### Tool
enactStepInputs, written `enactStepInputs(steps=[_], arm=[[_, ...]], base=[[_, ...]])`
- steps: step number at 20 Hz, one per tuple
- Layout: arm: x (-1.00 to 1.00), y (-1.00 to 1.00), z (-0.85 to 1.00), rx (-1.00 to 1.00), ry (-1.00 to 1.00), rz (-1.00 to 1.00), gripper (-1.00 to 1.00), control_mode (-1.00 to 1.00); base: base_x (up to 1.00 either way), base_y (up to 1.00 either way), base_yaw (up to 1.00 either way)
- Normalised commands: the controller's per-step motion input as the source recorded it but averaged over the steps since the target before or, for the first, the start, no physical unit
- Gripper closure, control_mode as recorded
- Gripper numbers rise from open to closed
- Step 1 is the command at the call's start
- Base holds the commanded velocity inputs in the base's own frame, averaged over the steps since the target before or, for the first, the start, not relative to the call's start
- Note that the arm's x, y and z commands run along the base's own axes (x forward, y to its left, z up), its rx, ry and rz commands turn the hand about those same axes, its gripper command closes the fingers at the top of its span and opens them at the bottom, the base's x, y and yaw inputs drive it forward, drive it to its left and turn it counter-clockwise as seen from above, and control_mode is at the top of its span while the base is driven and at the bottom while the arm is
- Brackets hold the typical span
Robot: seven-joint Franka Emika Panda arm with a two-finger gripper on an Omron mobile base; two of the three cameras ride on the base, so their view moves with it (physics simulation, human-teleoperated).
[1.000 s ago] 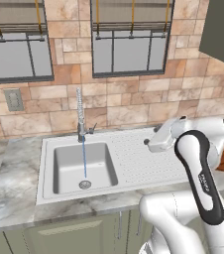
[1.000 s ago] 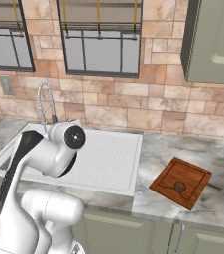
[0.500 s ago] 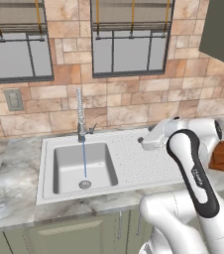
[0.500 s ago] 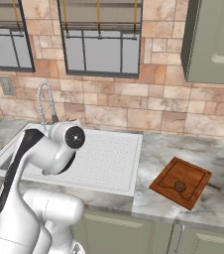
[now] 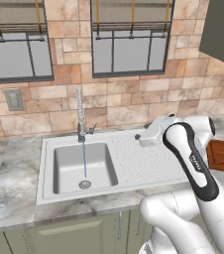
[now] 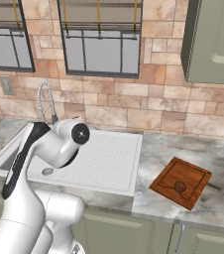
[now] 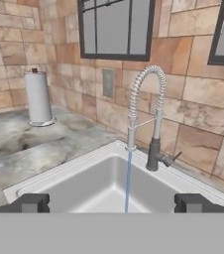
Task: Pick the pear from the sink and place it on the cutting board to airdry. Then turn off the sink faucet.
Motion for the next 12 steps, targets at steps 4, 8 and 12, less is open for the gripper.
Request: enactStepInputs(steps=[4,8,12], arm=[[0.08,0.0,-0.14,0.0,-0.01,0.09,-1.0,-1.0],[0.05,0.09,-0.15,0.0,-0.07,0.03,-1.0,-1.0],[0.12,0.14,-0.09,0.0,-0.11,0.0,-1.0,-1.0]], base=[[0.0,0.0,0.0],[0.0,0.0,0.0],[0.0,0.0,0.0]])
